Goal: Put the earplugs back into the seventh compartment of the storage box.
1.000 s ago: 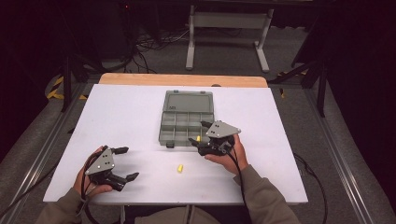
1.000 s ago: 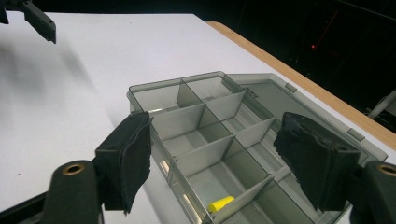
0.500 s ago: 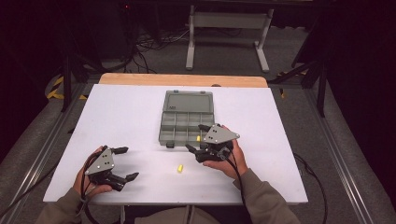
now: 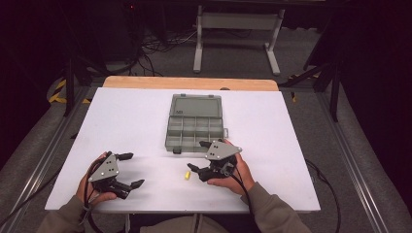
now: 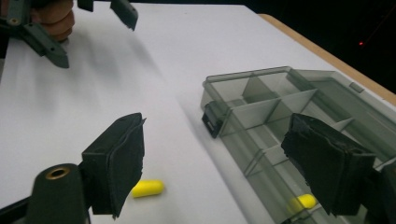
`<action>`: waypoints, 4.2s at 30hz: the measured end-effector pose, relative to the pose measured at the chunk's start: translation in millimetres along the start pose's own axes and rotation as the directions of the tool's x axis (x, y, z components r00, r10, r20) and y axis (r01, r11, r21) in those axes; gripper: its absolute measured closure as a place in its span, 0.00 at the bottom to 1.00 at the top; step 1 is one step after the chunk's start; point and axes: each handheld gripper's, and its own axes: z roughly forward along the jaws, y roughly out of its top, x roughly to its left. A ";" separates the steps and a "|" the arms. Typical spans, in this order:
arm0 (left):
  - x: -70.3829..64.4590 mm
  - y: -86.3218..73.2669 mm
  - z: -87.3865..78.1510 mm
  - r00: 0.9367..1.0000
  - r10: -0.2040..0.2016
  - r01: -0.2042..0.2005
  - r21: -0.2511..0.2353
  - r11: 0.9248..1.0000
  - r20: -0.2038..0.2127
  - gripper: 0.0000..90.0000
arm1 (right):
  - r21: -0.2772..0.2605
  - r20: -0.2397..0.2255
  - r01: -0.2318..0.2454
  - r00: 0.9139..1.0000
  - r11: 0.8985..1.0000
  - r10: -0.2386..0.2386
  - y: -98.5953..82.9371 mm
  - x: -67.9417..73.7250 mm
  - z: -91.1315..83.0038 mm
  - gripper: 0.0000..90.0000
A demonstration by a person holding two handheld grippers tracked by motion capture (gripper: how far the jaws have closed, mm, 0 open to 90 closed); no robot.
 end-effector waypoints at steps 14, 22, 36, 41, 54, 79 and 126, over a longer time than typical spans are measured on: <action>-0.1 0.0 -0.2 1.000 0.001 -0.001 0.001 1.000 0.000 0.06 | 0.091 -0.102 0.015 0.995 0.996 -0.005 -12.5 20.6 14.4 0.23; -0.3 0.0 -0.4 1.000 0.000 0.000 0.001 1.000 0.001 0.06 | 0.171 -0.175 0.035 0.985 0.985 -0.004 -22.4 28.9 30.5 0.29; -1.0 0.1 1.0 1.000 0.000 0.000 0.005 1.000 0.004 0.06 | 0.231 -0.206 -0.006 0.977 0.973 0.054 -27.9 22.5 42.8 0.47; -0.9 0.0 1.2 1.000 0.001 -0.001 0.006 1.000 0.006 0.06 | 0.230 -0.226 -0.009 0.972 0.973 0.063 -27.8 21.5 43.2 0.57; -1.0 0.0 1.0 1.000 0.002 -0.002 0.007 1.000 0.007 0.06 | 0.224 -0.252 0.011 0.967 0.975 0.046 -27.0 21.8 42.2 0.77; -0.1 -0.5 1.2 1.000 0.001 -0.001 0.010 1.000 0.006 0.06 | 0.124 -0.201 0.061 0.979 0.990 -0.035 -10.4 20.0 16.3 0.78; 0.2 -1.0 0.5 1.000 -0.008 0.008 0.008 1.000 0.007 0.06 | 0.055 -0.061 0.043 0.997 0.998 -0.040 0.1 -5.4 -13.6 0.78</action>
